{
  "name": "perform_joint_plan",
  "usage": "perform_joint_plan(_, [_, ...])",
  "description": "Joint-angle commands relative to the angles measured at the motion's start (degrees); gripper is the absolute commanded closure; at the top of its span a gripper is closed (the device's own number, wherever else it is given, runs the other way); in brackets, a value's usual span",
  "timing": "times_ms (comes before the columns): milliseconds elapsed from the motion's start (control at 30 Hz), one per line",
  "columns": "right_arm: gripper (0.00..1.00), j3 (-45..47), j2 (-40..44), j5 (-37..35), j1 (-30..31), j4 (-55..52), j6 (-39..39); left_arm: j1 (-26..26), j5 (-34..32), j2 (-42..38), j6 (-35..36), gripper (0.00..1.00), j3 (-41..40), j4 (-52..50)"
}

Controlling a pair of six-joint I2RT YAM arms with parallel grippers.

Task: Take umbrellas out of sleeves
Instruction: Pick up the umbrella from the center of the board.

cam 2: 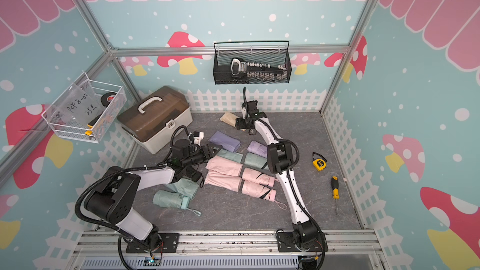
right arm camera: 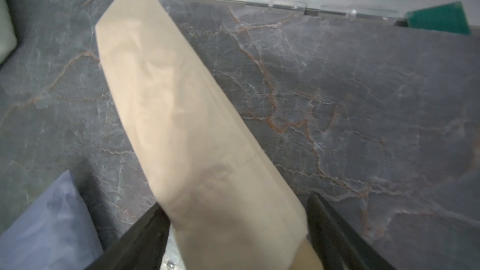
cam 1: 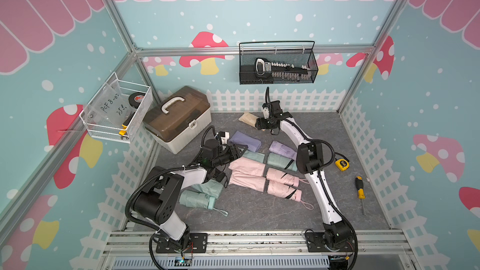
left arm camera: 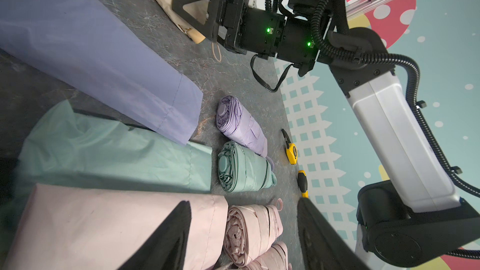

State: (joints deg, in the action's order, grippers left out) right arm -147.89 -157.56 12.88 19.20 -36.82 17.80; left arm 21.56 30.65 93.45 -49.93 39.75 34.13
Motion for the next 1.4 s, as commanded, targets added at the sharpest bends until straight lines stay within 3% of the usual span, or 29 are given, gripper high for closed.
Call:
perform_joint_plan(0, [0.38, -1.19, -1.66, 3.99, 0.13, 0.29, -0.22, 0.19, 0.02, -0.91, -0.55, 0.35, 0.11, 1.83])
perform_joint_plan(167, [0.56, -0.35, -1.35, 6.00, 0.13, 0.45, 0.45, 0.23, 0.16, -0.81, -0.87, 0.35, -0.24, 2.62])
perform_joint_plan(300, [0.84, 1.10, -0.37, 8.04, 0.05, 1.01, 0.81, 0.15, 0.54, -0.81, -0.84, 0.35, 0.10, 2.10])
perform_joint_plan(367, [0.91, 3.19, 1.23, 9.41, 0.05, 2.40, 1.14, 0.18, 0.80, -0.97, -0.78, 0.35, 0.24, 1.96])
perform_joint_plan(700, [0.99, 22.18, 13.44, 14.93, 0.00, 13.47, 3.91, 0.03, 0.55, -2.54, 0.21, 0.35, -0.63, 0.58])
perform_joint_plan(867, [0.99, 36.25, 23.59, 15.77, 0.01, 22.56, 5.65, 0.06, 0.13, -4.45, 0.25, 0.35, -1.11, -0.55])
perform_joint_plan(1267, [0.99, 59.73, 44.69, 15.96, 0.05, 29.21, 5.07, 1.11, -4.10, -12.06, 5.13, 0.35, -3.08, -8.73])
perform_joint_plan(1367, [0.99, 69.61, 52.38, 17.27, 0.13, 32.35, 7.52, 1.65, -4.78, -14.23, 5.67, 0.35, -3.78, -10.32])
